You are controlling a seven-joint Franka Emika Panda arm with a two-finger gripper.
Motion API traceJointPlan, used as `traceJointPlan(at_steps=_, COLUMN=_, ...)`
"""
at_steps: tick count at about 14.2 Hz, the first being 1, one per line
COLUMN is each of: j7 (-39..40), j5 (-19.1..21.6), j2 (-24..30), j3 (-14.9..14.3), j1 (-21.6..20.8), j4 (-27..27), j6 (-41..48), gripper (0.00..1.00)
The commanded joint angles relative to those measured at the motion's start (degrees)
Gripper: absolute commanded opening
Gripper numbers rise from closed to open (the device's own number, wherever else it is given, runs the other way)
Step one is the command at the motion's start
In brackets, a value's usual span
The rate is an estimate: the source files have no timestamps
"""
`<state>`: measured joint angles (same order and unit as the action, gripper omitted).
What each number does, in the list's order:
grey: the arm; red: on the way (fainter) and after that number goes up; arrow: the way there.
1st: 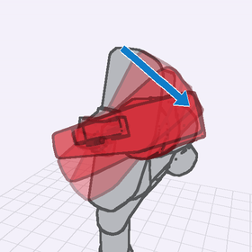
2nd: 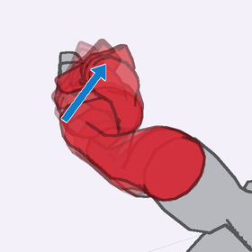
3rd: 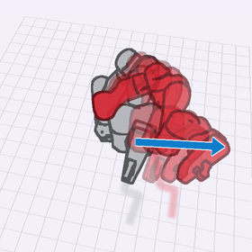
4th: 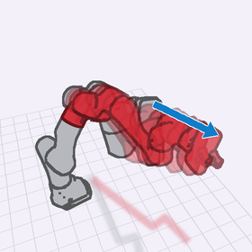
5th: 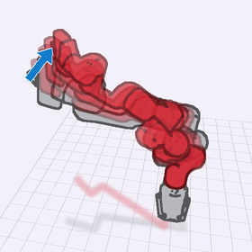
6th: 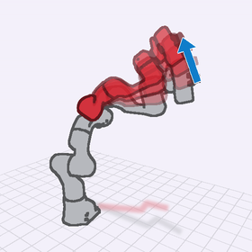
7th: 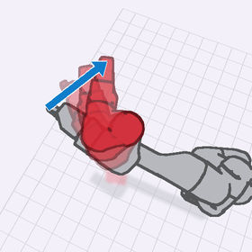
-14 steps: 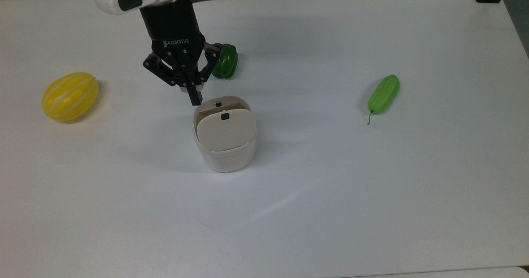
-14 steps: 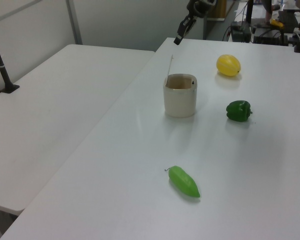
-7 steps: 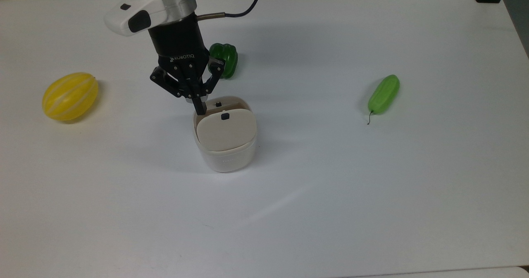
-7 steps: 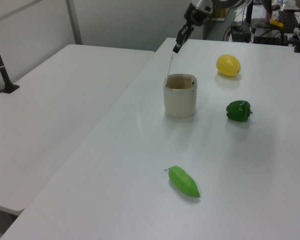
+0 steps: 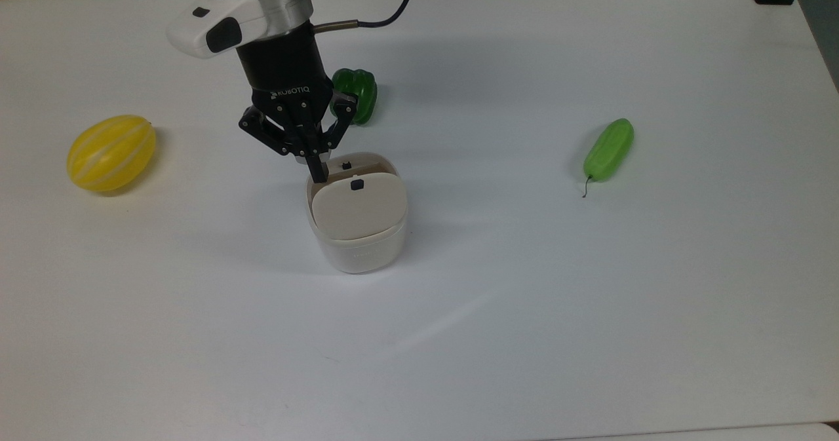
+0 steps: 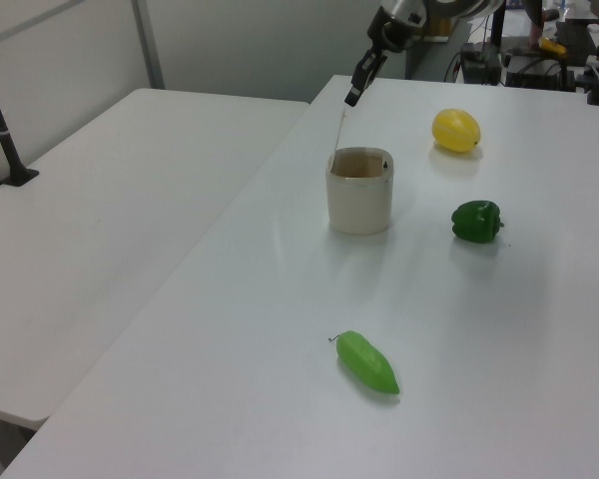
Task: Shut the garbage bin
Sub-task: 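Push the bin lid down toward the rim with the gripper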
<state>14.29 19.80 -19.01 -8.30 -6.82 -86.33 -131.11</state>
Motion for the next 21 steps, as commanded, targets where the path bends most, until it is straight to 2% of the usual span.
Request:
traceJointPlan(at_steps=1, j7=1.1, j5=1.0, j2=0.5, j3=-0.3, j1=-0.4, j4=0.6, j6=-1.4, gripper=0.00)
traceJointPlan(at_steps=6, j7=0.7, j5=1.0, j2=0.2, j3=-0.2, j1=-0.7, j4=2.1, j6=-2.0, gripper=0.00)
traceJointPlan(at_steps=14, j7=0.2, j5=0.9, j2=-3.8, j3=-0.1, j1=-4.1, j4=2.9, j6=-11.8, gripper=0.00)
traceJointPlan(at_steps=16, j7=0.6, j5=0.6, j2=-4.3, j3=-0.1, j1=-4.1, j4=2.8, j6=-11.4, gripper=0.00)
traceJointPlan(at_steps=21, j7=2.3, j5=-0.1, j2=-4.2, j3=-0.1, j1=-3.8, j4=2.4, j6=-2.8, gripper=0.00)
